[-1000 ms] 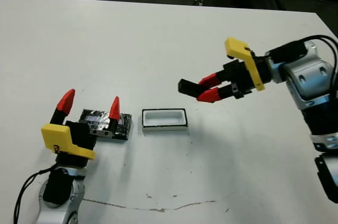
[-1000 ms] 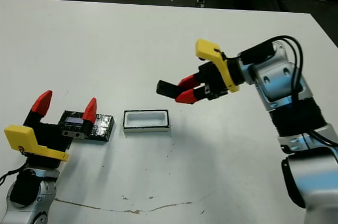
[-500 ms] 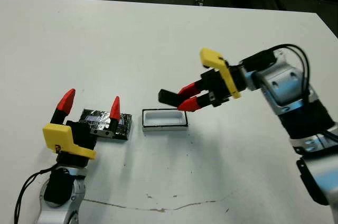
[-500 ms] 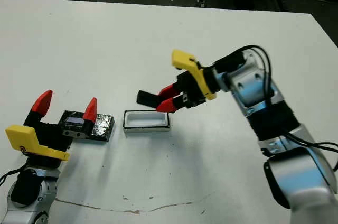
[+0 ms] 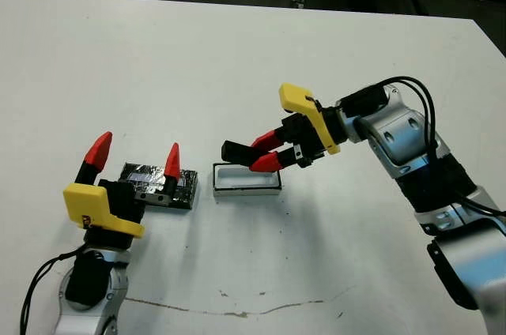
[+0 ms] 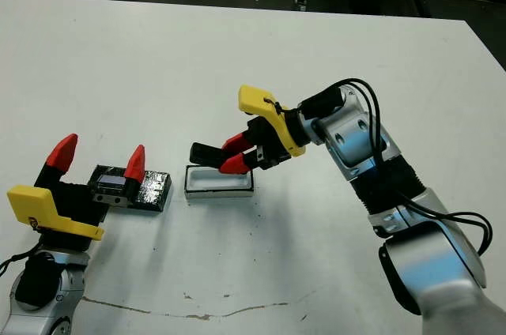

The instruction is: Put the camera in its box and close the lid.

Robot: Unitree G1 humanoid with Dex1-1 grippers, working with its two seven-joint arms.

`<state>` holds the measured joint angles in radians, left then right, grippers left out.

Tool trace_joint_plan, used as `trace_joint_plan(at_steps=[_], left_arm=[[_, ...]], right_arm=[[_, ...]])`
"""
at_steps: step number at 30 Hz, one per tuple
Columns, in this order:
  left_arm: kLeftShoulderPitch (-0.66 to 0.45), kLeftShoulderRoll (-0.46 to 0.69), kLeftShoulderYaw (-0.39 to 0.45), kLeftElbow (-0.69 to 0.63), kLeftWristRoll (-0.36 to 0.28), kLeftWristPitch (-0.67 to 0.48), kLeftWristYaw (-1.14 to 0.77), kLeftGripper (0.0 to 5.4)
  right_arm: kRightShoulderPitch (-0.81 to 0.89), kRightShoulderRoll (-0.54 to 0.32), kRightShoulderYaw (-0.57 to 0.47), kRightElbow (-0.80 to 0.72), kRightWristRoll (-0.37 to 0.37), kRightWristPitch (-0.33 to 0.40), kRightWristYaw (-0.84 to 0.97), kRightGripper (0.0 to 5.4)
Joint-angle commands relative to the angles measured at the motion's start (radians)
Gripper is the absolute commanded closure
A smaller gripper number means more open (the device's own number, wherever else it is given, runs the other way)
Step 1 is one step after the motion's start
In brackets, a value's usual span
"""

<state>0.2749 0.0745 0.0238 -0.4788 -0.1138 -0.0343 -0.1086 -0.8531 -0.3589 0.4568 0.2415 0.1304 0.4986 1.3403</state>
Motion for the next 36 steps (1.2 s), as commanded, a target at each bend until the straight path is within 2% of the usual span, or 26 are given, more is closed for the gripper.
trace_joint_plan(at_steps=[1, 8, 19, 26, 36], left_arm=[[0.012, 0.005, 0.005, 0.012, 0.001, -0.006, -0.005, 0.0], [0.016, 0.003, 0.005, 0.017, 0.004, -0.017, -0.003, 0.0], [0.027, 0.002, 0.007, 0.009, -0.005, -0.01, -0.002, 0.0], [0.027, 0.003, 0.007, 0.018, -0.002, -0.026, -0.007, 0.0], [0.03, 0.003, 0.009, 0.013, -0.004, -0.02, -0.005, 0.0]], right_arm=[[0.022, 0.001, 0.009, 0.012, -0.015, -0.028, -0.016, 3.74], [0.029, 0.015, 0.016, 0.03, -0.022, -0.064, -0.018, 3.74], [0.047, 0.012, 0.045, -0.018, -0.019, 0.024, -0.02, 3.74], [0.067, 0.007, 0.051, -0.034, -0.034, -0.015, -0.037, 3.74], [0.075, 0.001, 0.064, -0.022, -0.049, -0.017, -0.036, 3.74]])
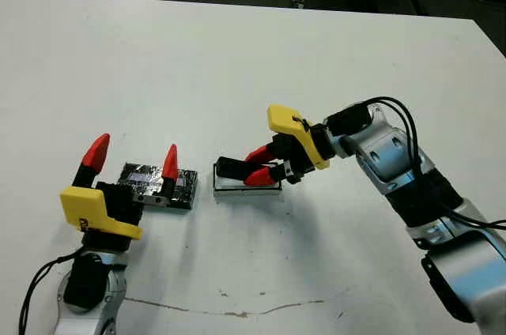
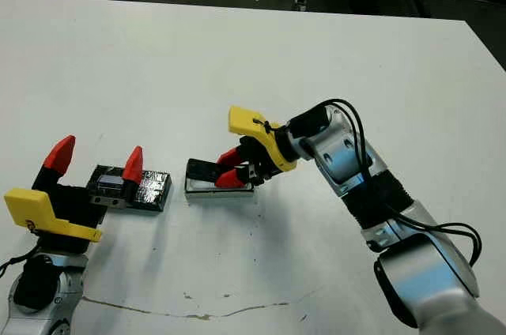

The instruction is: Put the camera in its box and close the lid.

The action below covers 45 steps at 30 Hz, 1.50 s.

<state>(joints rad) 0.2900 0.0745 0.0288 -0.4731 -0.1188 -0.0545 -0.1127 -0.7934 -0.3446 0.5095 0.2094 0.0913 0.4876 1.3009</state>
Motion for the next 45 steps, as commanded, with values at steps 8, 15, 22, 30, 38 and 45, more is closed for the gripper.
trace_joint_plan(at_steps=[8, 15, 22, 30, 38, 45], left_arm=[[0.013, 0.003, 0.004, 0.01, 0.002, -0.004, -0.004, 0.0], [0.013, 0.004, 0.004, 0.012, -0.001, -0.003, -0.006, 0.0], [0.011, 0.007, 0.005, 0.01, -0.001, 0.002, -0.007, 0.0], [0.013, 0.003, 0.003, 0.01, 0.003, -0.001, 0.0, 0.0], [0.015, 0.002, 0.003, 0.009, -0.002, 0.002, -0.003, 0.0], [0.015, 0.005, 0.003, 0.008, -0.001, 0.004, -0.005, 0.0]], right_arm=[[0.01, -0.028, 0.01, 0.024, -0.027, -0.013, 0.002, 3.74], [0.012, -0.035, 0.001, 0.033, -0.032, -0.011, 0.003, 3.74], [0.008, -0.04, -0.001, 0.06, -0.03, -0.049, 0.022, 3.74], [-0.002, -0.063, 0.054, -0.002, -0.074, 0.013, 0.033, 3.74], [-0.017, -0.058, 0.057, 0.012, -0.046, 0.094, 0.056, 2.68], [-0.008, -0.062, 0.057, 0.035, -0.056, 0.015, 0.061, 1.62]])
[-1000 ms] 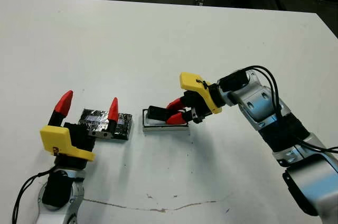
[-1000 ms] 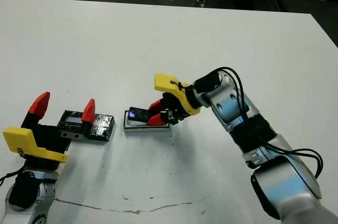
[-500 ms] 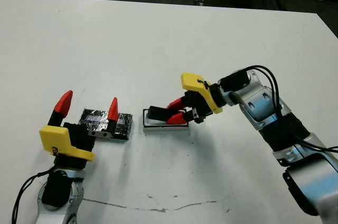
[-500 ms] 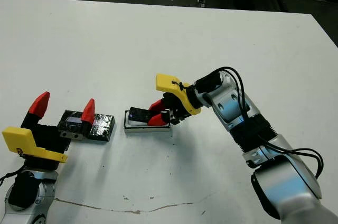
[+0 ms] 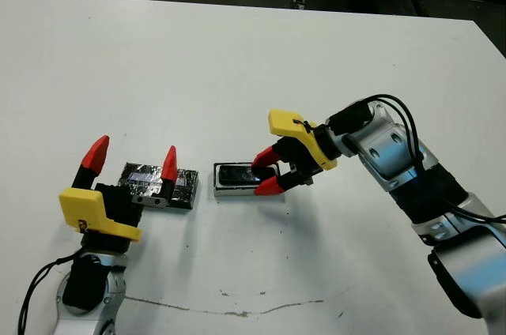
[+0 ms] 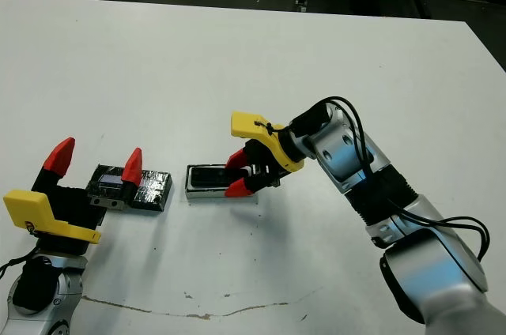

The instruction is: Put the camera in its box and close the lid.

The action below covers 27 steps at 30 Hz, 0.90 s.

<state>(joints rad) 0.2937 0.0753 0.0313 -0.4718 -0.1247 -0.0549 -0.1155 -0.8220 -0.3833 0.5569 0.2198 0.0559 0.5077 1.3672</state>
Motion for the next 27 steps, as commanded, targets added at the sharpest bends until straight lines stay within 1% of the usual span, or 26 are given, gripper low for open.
trace_joint_plan(at_steps=[1, 4, 8, 10, 12, 15, 20, 24, 27], left_arm=[[0.01, 0.005, 0.0, 0.008, 0.003, 0.002, -0.004, 0.0], [0.008, 0.004, -0.002, 0.01, -0.002, 0.0, -0.008, 0.0], [0.006, 0.004, -0.004, 0.012, -0.004, -0.001, -0.007, 0.0], [0.006, 0.003, -0.004, 0.008, -0.001, 0.007, -0.003, 0.0], [0.005, 0.003, -0.005, 0.008, 0.001, 0.008, 0.0, 0.0], [0.002, 0.003, -0.005, 0.012, 0.006, 0.003, 0.001, 0.0], [0.0, 0.002, -0.007, 0.007, 0.009, 0.011, 0.003, 0.0], [-0.004, 0.006, -0.005, 0.012, 0.01, 0.006, -0.001, 0.0], [-0.007, 0.005, -0.006, 0.013, 0.013, 0.003, -0.001, 0.0]], right_arm=[[0.021, -0.023, 0.009, 0.027, -0.02, -0.004, -0.004, 1.48], [0.019, -0.025, 0.009, 0.024, -0.024, 0.004, -0.005, 1.07], [0.018, -0.024, -0.005, 0.026, -0.017, -0.014, -0.006, 0.53], [0.016, -0.027, -0.02, 0.029, -0.01, -0.038, -0.009, 0.31], [0.01, -0.033, -0.036, 0.021, -0.005, -0.041, -0.012, 0.05], [0.002, -0.046, -0.073, -0.003, 0.01, -0.047, -0.02, 0.01], [-0.008, -0.07, -0.144, -0.046, 0.058, -0.006, -0.011, 0.01], [-0.008, -0.107, -0.187, -0.11, 0.099, 0.075, -0.004, 0.01], [0.005, -0.134, -0.223, -0.158, 0.131, 0.101, -0.013, 0.01]])
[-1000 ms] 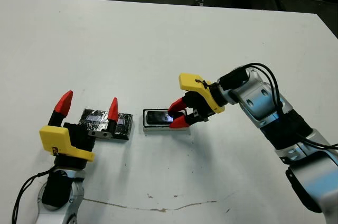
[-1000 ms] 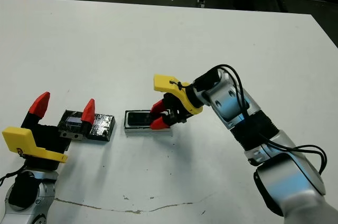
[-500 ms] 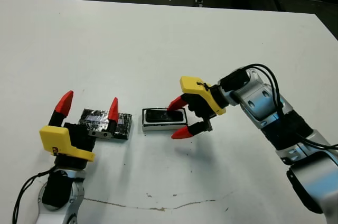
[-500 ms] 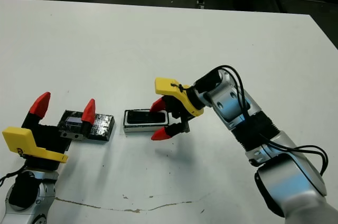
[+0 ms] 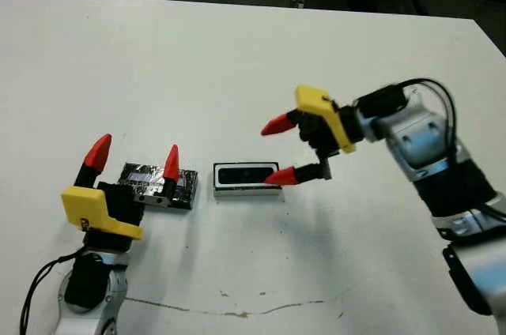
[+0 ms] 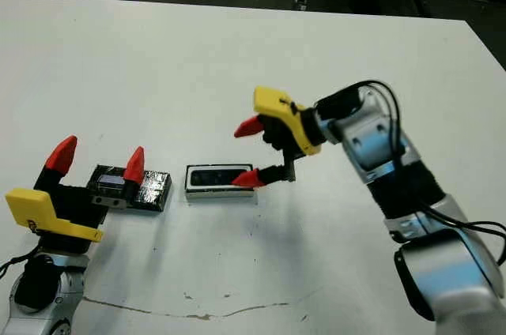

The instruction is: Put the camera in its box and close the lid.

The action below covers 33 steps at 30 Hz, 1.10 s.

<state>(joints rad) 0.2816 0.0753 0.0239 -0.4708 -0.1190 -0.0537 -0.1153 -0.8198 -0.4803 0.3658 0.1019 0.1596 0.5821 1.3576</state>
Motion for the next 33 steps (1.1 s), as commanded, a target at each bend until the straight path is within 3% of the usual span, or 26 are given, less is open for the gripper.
trace_joint_plan(at_steps=[1, 7, 11, 14, 19, 27, 33], left_arm=[[0.005, 0.004, 0.0, 0.01, 0.009, 0.004, 0.001, 0.0], [0.007, 0.002, -0.003, 0.004, 0.008, 0.013, 0.001, 0.0], [0.007, 0.004, 0.004, 0.005, -0.001, 0.014, -0.002, 0.0], [0.009, 0.012, 0.015, 0.0, 0.001, 0.018, -0.001, 0.0], [-0.01, 0.035, 0.05, 0.025, -0.015, -0.008, -0.026, 0.0], [-0.04, 0.094, 0.106, 0.017, -0.043, 0.0, -0.073, 0.0], [-0.074, 0.164, 0.156, 0.005, -0.067, 0.01, -0.117, 0.0]], right_arm=[[0.007, -0.044, -0.047, -0.056, 0.037, 0.038, -0.013, 0.01], [0.088, -0.032, -0.209, -0.135, 0.138, 0.04, -0.134, 0.01], [0.23, 0.01, -0.365, -0.251, 0.18, 0.021, -0.343, 0.21], [0.394, 0.06, -0.459, -0.339, 0.152, -0.089, -0.522, 0.67], [0.645, 0.129, -0.565, -0.455, 0.152, -0.184, -0.717, 1.49], [0.965, 0.276, -0.608, -0.545, 0.162, -0.388, -0.89, 2.81], [1.028, 0.373, -0.566, -0.504, 0.162, -0.485, -0.967, 3.78]])
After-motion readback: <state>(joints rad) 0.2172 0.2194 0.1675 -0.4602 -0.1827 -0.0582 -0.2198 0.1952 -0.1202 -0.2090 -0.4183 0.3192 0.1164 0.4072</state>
